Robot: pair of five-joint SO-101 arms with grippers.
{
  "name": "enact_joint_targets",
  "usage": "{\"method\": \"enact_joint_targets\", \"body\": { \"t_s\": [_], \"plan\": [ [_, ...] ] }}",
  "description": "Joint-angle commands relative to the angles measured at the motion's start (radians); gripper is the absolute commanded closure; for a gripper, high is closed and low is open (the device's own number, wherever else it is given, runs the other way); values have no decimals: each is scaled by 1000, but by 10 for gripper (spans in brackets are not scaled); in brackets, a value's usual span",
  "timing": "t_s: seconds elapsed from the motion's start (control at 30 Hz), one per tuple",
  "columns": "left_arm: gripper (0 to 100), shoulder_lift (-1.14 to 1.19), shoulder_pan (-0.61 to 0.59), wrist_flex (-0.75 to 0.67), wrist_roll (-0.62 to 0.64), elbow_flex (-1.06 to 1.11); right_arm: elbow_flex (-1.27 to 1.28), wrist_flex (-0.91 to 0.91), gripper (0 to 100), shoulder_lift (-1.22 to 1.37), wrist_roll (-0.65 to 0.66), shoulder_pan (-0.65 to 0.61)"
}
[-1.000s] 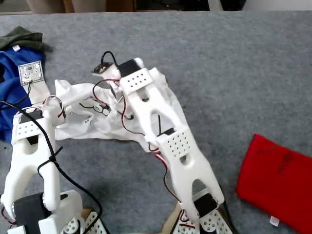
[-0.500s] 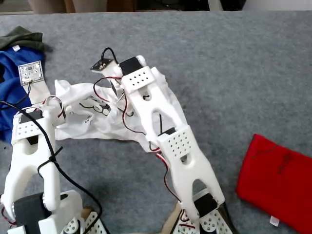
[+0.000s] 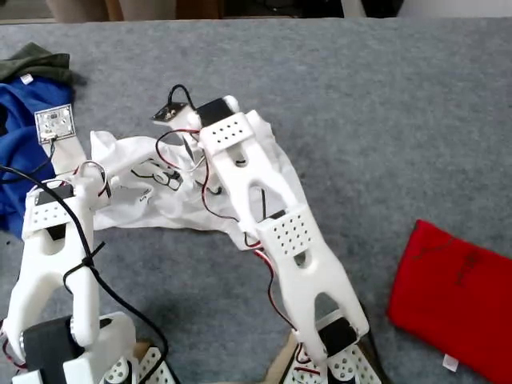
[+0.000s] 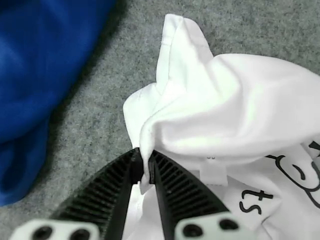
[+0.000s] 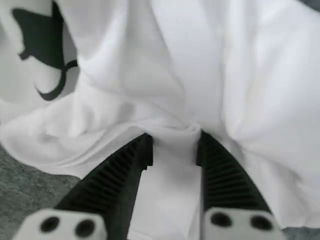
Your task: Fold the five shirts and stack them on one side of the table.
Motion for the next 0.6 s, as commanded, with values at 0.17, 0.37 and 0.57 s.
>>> {"method": "enact_joint_targets", "body": {
  "t_s": [0.17, 0.37, 0.57],
  "plan": [
    [982, -22, 8, -17, 0, -5, -131, 31, 949, 1, 6, 12],
    [982, -22, 8, -17, -2, -5, -145, 32, 976, -1, 3, 13],
    [982, -22, 8, -17, -2, -5, -97, 32, 993, -119, 3, 62]
  ]
}}
